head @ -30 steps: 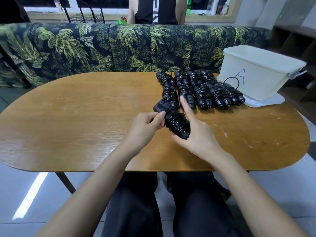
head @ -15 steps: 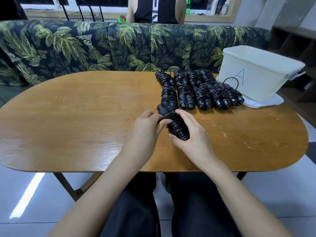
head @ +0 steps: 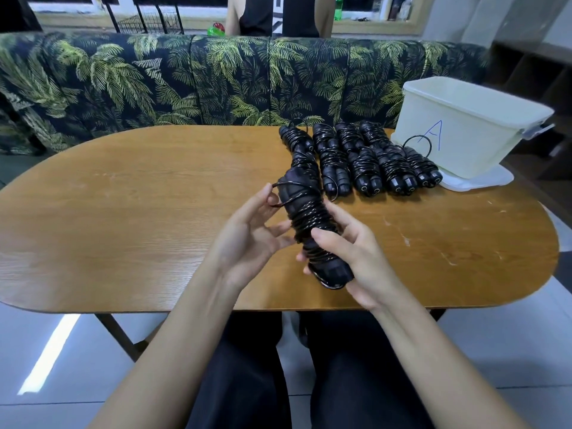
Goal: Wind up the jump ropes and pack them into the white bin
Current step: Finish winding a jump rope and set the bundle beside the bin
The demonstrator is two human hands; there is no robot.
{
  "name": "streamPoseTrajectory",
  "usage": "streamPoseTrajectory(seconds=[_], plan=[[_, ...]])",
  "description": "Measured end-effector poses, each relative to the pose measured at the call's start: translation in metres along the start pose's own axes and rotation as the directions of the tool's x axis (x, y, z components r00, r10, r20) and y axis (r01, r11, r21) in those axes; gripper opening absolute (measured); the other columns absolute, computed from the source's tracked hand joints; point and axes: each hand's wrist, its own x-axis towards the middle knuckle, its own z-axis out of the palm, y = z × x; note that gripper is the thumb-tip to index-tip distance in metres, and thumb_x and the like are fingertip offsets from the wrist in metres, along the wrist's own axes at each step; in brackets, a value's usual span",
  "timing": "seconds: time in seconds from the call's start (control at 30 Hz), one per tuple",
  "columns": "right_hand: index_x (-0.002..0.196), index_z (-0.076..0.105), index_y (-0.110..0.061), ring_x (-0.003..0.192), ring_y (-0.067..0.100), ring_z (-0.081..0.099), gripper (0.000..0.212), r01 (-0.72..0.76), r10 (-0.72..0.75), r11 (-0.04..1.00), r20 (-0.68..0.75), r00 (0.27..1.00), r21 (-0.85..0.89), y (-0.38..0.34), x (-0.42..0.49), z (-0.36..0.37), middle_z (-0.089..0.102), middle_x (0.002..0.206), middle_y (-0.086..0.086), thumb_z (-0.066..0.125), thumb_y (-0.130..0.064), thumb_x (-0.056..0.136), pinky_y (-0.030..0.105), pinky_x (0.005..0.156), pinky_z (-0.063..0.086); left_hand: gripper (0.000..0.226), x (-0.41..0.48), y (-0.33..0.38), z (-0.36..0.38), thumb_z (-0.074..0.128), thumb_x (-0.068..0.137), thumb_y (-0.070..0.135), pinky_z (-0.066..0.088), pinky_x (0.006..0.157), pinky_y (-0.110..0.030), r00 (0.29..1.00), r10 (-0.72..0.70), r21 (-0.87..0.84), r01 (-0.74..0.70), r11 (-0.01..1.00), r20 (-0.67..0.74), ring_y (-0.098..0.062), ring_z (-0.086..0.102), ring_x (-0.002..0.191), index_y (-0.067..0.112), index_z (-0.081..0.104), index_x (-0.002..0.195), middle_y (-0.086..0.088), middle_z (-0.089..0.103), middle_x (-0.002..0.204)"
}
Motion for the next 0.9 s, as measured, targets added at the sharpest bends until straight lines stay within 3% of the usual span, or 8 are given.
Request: streamPoseTrajectory(seconds=[0.1, 0.2, 0.33, 0.43, 0.5, 0.67, 0.8, 0.9], plan=[[0.131, 0.051, -0.007, 0.076, 0.031, 0.067, 0.053, -0.037, 0.020, 0.988, 0.119, 0.993, 0.147, 0.008, 0.000, -0.003, 0.067, 0.101, 0.018, 0.069, -0.020, 0.083, 0.038, 0.062, 0.057, 0.023, 0.001, 0.002, 0.006, 0.052, 0.088, 0.029, 0.047, 0.066, -0.035, 0.995, 0.054, 0.037, -0.057, 0.998, 0.084, -0.025, 0.058, 0.086, 0.016, 0.068, 0.078, -0.012, 0.057, 0.110], [0.138, 0.044, -0.007, 0.092, 0.038, 0.067, 0.059, -0.070, 0.049, 0.986, 0.141, 0.989, 0.151, 0.010, 0.001, -0.009, 0.063, 0.117, 0.024, 0.068, -0.016, 0.084, 0.043, 0.078, 0.057, 0.022, 0.004, -0.004, 0.011, 0.054, 0.092, 0.017, 0.044, 0.069, -0.040, 0.987, 0.152, 0.186, -0.139, 0.973, -0.054, -0.029, 0.056, 0.088, 0.000, 0.064, 0.102, -0.015, 0.063, 0.101], [0.134, 0.049, -0.032, 0.106, 0.029, 0.066, 0.056, -0.063, 0.073, 0.976, 0.038, 0.997, -0.207, -0.001, 0.004, -0.014, 0.056, 0.135, 0.004, 0.066, -0.024, 0.081, 0.044, 0.092, 0.054, 0.020, 0.009, -0.013, 0.015, 0.049, 0.097, 0.011, 0.049, 0.068, -0.039, 0.956, 0.158, 0.191, -0.112, 0.975, -0.246, -0.025, 0.059, 0.077, 0.005, 0.061, 0.083, -0.004, 0.069, 0.072], [0.136, 0.032, -0.057, 0.120, 0.011, 0.054, 0.075, 0.037, -0.044, 0.760, 0.006, 0.999, -0.649, -0.009, 0.001, -0.012, 0.036, 0.144, -0.020, 0.076, -0.033, 0.080, 0.036, 0.101, 0.047, 0.020, 0.012, -0.019, 0.017, 0.051, 0.097, 0.011, 0.053, 0.066, -0.033, 0.934, 0.167, 0.203, -0.105, 0.973, -0.315, -0.019, 0.061, 0.073, 0.008, 0.058, 0.078, -0.002, 0.068, 0.070], [0.140, 0.018, -0.060, 0.122, 0.000, 0.047, 0.098, 0.081, -0.120, 0.612, 0.009, 0.993, -0.786, -0.005, 0.000, -0.005, 0.034, 0.143, -0.024, 0.082, -0.030, 0.072, 0.021, 0.097, 0.042, 0.016, 0.013, -0.025, 0.022, 0.052, 0.097, 0.012, 0.054, 0.063, -0.031, 0.934, 0.157, 0.221, -0.087, 0.971, -0.322, -0.016, 0.062, 0.071, 0.007, 0.058, 0.083, -0.003, 0.066, 0.073], [0.142, 0.029, -0.051, 0.110, 0.004, 0.058, 0.090, 0.094, -0.290, 0.616, -0.114, 0.950, -0.782, 0.015, -0.001, -0.006, 0.062, 0.122, -0.016, 0.082, -0.027, 0.074, 0.035, 0.092, 0.050, 0.015, 0.010, -0.026, 0.023, 0.055, 0.096, 0.019, 0.048, 0.077, -0.032, 0.977, 0.199, 0.430, -0.147, 0.891, -0.080, -0.013, 0.059, 0.085, 0.013, 0.060, 0.083, -0.001, 0.064, 0.087], [0.144, 0.037, -0.042, 0.118, -0.003, 0.052, 0.089, 0.108, -0.330, 0.607, -0.126, 0.935, -0.787, 0.016, -0.004, -0.011, 0.057, 0.132, -0.018, 0.083, -0.018, 0.072, 0.017, 0.097, 0.043, 0.015, 0.008, -0.016, 0.010, 0.065, 0.089, 0.017, 0.043, 0.098, -0.028, 0.923, 0.364, 0.771, -0.321, 0.550, 0.125, -0.002, 0.047, 0.122, 0.015, 0.061, 0.075, 0.010, 0.055, 0.115], [0.145, 0.036, -0.039, 0.120, -0.003, 0.052, 0.088, 0.117, -0.324, 0.617, -0.116, 0.939, -0.778, 0.014, -0.003, -0.015, 0.057, 0.133, -0.017, 0.083, -0.017, 0.073, 0.017, 0.098, 0.043, 0.016, 0.001, -0.006, 0.003, 0.071, 0.084, 0.027, 0.048, 0.090, -0.018, 0.919, 0.241, 0.811, -0.389, 0.437, 0.311, 0.004, 0.030, 0.135, 0.017, 0.060, 0.078, 0.011, 0.049, 0.126]])
